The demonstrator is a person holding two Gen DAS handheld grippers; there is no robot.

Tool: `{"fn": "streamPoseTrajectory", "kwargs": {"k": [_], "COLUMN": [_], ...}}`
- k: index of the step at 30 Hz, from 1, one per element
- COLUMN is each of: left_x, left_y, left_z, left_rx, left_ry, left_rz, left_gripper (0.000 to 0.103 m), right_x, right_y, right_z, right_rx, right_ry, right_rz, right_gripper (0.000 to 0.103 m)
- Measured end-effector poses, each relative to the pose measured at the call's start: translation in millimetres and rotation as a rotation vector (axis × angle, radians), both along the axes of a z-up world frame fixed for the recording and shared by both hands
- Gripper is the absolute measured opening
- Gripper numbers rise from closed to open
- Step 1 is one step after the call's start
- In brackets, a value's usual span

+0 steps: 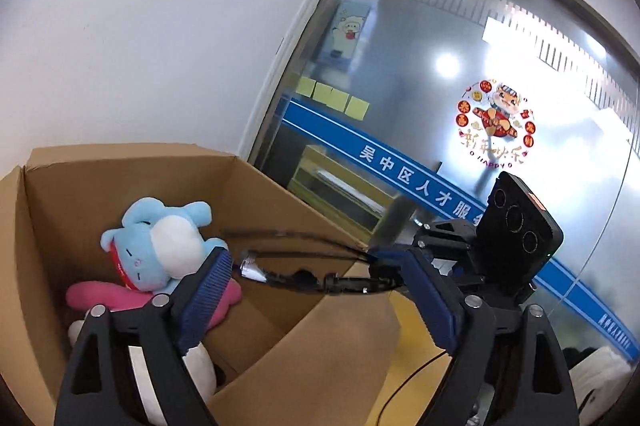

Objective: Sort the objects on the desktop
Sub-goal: 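Carry the black sunglasses over the box, then open the left gripper to drop the black-framed glasses into the box, then move the right gripper to the dark-lens sunglasses and grasp them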

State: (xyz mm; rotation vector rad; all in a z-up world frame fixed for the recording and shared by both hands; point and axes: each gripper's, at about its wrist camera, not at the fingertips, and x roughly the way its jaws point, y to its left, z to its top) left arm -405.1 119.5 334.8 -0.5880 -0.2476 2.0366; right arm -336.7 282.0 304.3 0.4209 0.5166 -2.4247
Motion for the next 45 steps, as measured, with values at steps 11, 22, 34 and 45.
{"fn": "streamPoseTrajectory", "kwargs": {"k": [11, 22, 34, 45], "left_x": [-22, -24, 150, 248], "left_y": [14, 16, 0, 46], "left_z": [-9, -20, -77, -183], "left_rx": [-0.121, -0.247, -0.342, -0.368], "left_ry": [-0.051, -0.033, 0.109, -0.156], "left_rz": [0.11, 0.194, 0.152, -0.112], "left_gripper": [0.007, 0.0, 0.071, 0.087], "right_x": [-9, -32, 152, 338], "right_y": [-9, -12, 131, 272], "right_z": [-1, -16, -121, -227], "right_rx": [0.079, 0.127, -0.18, -0.464], "right_ry": [0.037, -0.076, -0.215, -0.691], "right_rz": [-0.001, -0.023, -0.082, -0.531], "right_gripper": [0.0, 0.0, 0.075, 0.078]}}
